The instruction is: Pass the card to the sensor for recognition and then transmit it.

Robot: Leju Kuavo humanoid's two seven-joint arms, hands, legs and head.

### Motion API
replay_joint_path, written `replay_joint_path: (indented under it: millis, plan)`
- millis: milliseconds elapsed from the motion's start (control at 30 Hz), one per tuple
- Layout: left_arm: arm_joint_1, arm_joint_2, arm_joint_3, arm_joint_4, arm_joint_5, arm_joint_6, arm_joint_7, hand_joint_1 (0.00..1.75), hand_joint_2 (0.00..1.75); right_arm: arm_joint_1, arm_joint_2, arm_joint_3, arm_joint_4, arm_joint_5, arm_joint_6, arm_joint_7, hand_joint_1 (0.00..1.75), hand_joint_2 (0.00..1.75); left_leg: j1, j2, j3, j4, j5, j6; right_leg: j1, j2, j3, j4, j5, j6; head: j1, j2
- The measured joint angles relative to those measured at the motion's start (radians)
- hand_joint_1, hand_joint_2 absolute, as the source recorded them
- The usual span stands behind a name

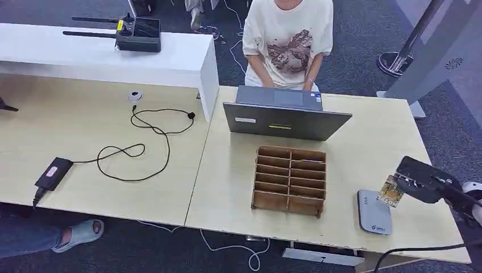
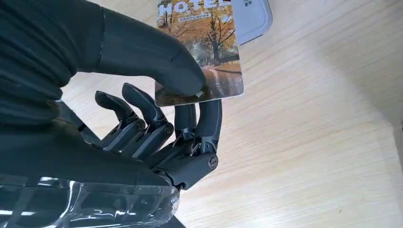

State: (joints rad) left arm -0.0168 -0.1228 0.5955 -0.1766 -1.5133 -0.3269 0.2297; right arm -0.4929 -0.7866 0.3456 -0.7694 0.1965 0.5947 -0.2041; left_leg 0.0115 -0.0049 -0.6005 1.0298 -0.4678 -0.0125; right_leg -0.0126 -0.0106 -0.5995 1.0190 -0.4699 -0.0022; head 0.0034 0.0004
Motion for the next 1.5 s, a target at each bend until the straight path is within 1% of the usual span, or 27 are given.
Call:
replay_joint_path:
  millis: [133,300,533,633,1000,1300,1500]
  plan:
    - [-0.001,0.000,0.000,0.000,0.000,-0.002,0.006,0.00,0.00,-0.031,0.008,0.031,0.007,0.008,0.002,-0.008,1.75,1.75,0.000,0.001,0.000,0.000,0.000,0.000,0.000,0.001,0.000,0.000,0.000,0.000,0.000,0.000]
    - [-0.001,0.000,0.000,0.000,0.000,-0.005,0.010,0.00,0.00,-0.097,0.033,0.098,0.039,0.024,0.004,-0.025,1.75,1.75,0.000,0.000,0.001,0.000,0.000,0.000,0.000,0.001,0.000,0.000,0.000,0.000,0.000,0.000]
    - [-0.001,0.000,0.000,0.000,0.000,-0.005,0.010,0.00,0.00,-0.179,0.068,0.171,0.079,0.023,0.034,-0.024,1.75,1.75,0.000,0.000,0.001,0.000,0.000,0.000,0.000,0.000,0.000,0.000,0.000,0.000,0.000,0.000]
    - [-0.001,0.000,0.001,0.000,0.000,-0.005,0.009,0.00,0.00,-0.201,0.078,0.196,0.094,0.012,0.035,-0.023,1.75,1.75,0.000,0.000,0.001,0.000,0.000,0.000,0.000,0.000,0.000,0.000,0.000,0.000,0.000,0.000]
    - [0.000,0.004,0.002,0.000,0.001,-0.005,0.004,0.00,0.00,-0.223,0.091,0.250,0.136,-0.022,0.043,-0.030,1.75,1.75,0.000,0.000,0.001,0.000,0.000,0.000,0.000,0.000,0.000,0.000,0.000,0.000,0.000,0.000]
    - [0.000,0.005,0.004,0.000,0.002,-0.005,0.009,0.00,0.00,-0.201,0.076,0.265,0.138,-0.052,0.032,-0.038,1.75,1.75,0.000,0.000,0.001,0.000,0.000,0.000,0.000,0.001,0.000,0.000,0.000,0.000,0.000,0.000]
    - [0.000,0.005,0.010,0.000,0.002,-0.001,0.010,0.00,0.00,-0.199,0.076,0.284,0.141,-0.053,0.034,-0.034,1.75,1.75,0.000,0.000,0.001,0.000,0.000,0.000,0.000,0.000,0.000,0.000,0.000,0.000,0.000,0.000]
